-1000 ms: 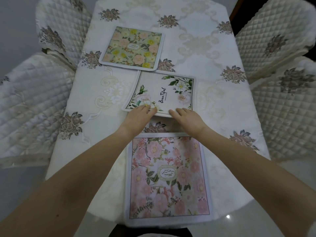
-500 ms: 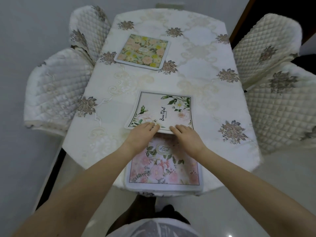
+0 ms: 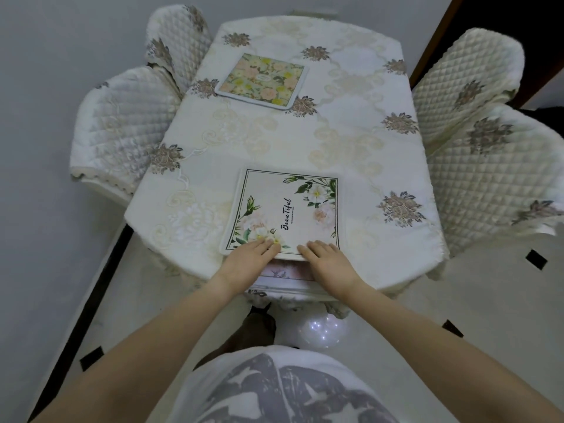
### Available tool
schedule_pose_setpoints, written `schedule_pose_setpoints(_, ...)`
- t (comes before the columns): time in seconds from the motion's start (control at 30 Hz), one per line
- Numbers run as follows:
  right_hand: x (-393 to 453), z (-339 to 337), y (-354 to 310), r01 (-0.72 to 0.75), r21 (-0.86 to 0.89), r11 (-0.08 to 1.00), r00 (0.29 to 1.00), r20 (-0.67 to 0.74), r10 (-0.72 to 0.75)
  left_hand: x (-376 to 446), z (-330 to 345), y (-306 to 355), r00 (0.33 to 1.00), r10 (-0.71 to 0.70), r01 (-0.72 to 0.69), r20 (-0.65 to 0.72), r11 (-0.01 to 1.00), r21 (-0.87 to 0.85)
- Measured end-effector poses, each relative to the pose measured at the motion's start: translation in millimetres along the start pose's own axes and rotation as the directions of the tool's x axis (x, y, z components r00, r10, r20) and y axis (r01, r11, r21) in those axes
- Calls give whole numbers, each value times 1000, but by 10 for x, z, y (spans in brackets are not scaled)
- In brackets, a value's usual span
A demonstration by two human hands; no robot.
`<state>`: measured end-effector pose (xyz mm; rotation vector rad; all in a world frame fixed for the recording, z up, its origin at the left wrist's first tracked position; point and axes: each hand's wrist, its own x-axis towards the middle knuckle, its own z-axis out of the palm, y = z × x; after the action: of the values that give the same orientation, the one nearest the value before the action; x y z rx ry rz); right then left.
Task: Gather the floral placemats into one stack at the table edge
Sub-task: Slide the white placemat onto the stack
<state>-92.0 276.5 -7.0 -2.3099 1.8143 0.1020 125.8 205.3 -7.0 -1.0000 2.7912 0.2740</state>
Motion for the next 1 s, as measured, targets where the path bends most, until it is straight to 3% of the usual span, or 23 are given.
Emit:
schedule_pose_setpoints(0.33,-301,229,-148,-1,20,1000,999,54,-1,-264,231,262,995,-41,38,86,999,29)
schedule_pose_setpoints(0.67,-354,195,-205,-35,85,996,998,-58,40,-318,175,181,996,-65,63,62,998,29)
schedule_pose_setpoints(0.83,-246,84,-254,-115,190,975,990,-56,128,-277,93,143,996,-66,74,67,990,-117)
schedule_pose_setpoints(1.0,98,-207,-378,-112,270,956,975,-155,158,-239,-167,-28,979,-161,123,-128,957,-262)
